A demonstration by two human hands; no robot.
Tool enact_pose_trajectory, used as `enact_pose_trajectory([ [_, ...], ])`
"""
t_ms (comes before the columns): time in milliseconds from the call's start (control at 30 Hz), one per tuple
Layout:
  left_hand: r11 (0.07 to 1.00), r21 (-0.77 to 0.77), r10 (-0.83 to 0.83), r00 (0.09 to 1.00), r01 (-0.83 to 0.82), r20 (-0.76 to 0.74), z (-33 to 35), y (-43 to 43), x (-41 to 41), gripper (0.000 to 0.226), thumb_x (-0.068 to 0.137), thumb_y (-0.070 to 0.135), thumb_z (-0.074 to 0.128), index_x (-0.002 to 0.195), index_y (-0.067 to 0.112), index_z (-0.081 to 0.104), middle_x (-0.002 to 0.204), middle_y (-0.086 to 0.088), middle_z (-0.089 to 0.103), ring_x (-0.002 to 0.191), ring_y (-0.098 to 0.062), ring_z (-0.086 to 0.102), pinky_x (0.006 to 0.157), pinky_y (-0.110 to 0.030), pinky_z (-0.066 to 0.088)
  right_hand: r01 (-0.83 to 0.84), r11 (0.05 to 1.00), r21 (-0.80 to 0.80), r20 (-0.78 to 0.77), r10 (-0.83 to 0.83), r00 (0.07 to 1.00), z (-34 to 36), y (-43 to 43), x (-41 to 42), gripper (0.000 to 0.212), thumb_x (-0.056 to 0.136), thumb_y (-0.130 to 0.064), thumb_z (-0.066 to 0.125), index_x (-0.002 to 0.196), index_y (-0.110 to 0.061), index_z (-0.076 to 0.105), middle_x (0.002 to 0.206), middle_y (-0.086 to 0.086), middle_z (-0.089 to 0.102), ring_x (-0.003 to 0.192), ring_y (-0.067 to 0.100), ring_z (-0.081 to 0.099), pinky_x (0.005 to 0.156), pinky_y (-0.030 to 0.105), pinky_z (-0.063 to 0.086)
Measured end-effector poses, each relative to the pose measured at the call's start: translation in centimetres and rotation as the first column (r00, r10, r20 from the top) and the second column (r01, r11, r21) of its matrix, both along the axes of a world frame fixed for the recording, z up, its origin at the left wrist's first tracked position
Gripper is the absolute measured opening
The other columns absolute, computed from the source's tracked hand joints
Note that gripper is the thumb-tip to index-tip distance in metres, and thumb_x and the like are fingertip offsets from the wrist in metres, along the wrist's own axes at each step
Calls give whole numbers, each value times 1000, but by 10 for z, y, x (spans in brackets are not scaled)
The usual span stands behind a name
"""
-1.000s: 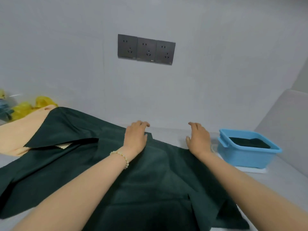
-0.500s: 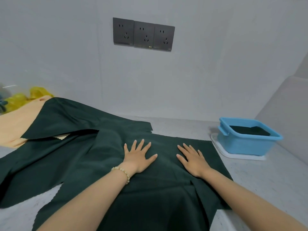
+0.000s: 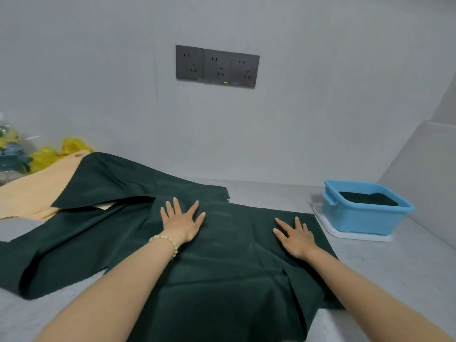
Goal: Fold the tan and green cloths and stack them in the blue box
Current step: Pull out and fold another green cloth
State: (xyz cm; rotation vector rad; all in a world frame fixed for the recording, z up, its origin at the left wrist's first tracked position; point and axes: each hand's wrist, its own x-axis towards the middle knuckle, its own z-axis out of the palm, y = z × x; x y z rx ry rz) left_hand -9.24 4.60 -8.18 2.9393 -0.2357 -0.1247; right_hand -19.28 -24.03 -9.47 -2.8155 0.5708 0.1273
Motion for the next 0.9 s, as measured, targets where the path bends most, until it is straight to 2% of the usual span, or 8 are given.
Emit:
enact_pose_trajectory([
  [200, 999, 11, 46, 998, -47, 51, 11, 3, 34, 59, 96, 61, 10, 150, 41, -4, 156, -20, -17, 143, -41, -17, 116, -49, -10, 52, 998, -25, 28, -52, 998, -4, -2, 28, 54, 97, -59, 18, 148, -45, 10, 159, 12, -9, 145, 36, -8, 118, 46, -1],
  [333, 996, 74, 39, 999, -39, -5, 2, 0, 48, 57, 97, 59, 8, 151, 40, 2, 159, -17, -8, 143, -41, -15, 115, -50, -13, 56, 998, -38, 43, -54, 998, -9, -4, 36, 54, 97, -58, 15, 149, -43, 8, 159, 11, -5, 146, 33, -7, 118, 44, -2],
  [400, 997, 76, 34, 999, -32, -34, -11, -4, 48, 56, 99, 55, 7, 151, 37, 3, 160, -12, -6, 145, -36, -13, 116, -50, -12, 39, 998, -52, 76, -35, 997, -12, -5, 37, 55, 98, -57, 15, 150, -39, 9, 160, 7, -2, 147, 29, -5, 118, 42, -2],
  [567, 998, 56, 1, 998, -4, 55, -23, -8, 47, 54, 103, 37, 7, 153, 15, 3, 161, 1, -1, 148, -19, -2, 118, -47, -7, -20, 996, -81, 134, 31, 991, -16, -7, 37, 60, 100, -50, 16, 152, -21, 11, 160, -3, 5, 147, 18, 2, 119, 37, 1],
  [700, 999, 51, -14, 997, 10, 73, -22, -5, 44, 54, 104, 34, 7, 153, 10, 3, 161, 1, 0, 148, -16, -1, 119, -45, -5, -34, 996, -88, 156, 48, 987, -18, -6, 36, 62, 100, -50, 15, 152, -16, 9, 160, -3, 7, 147, 13, 3, 120, 36, 1],
  [800, 999, 43, -6, 999, 3, 53, -21, -4, 42, 55, 104, 37, 8, 153, 13, -2, 161, -1, -3, 148, -22, -6, 118, -45, -7, -42, 996, -78, 178, 56, 983, -20, -5, 33, 63, 100, -49, 17, 152, -16, 8, 160, -4, 6, 147, 12, 4, 119, 36, 1],
  [900, 996, 42, 79, 997, -78, -3, -19, -5, 40, 53, 102, 44, 9, 150, 33, -10, 158, -14, -14, 142, -43, -17, 115, -51, -12, -50, 996, -79, 168, 63, 984, -19, -5, 33, 63, 100, -50, 17, 152, -16, 11, 160, -4, 6, 147, 12, 4, 120, 37, 2],
])
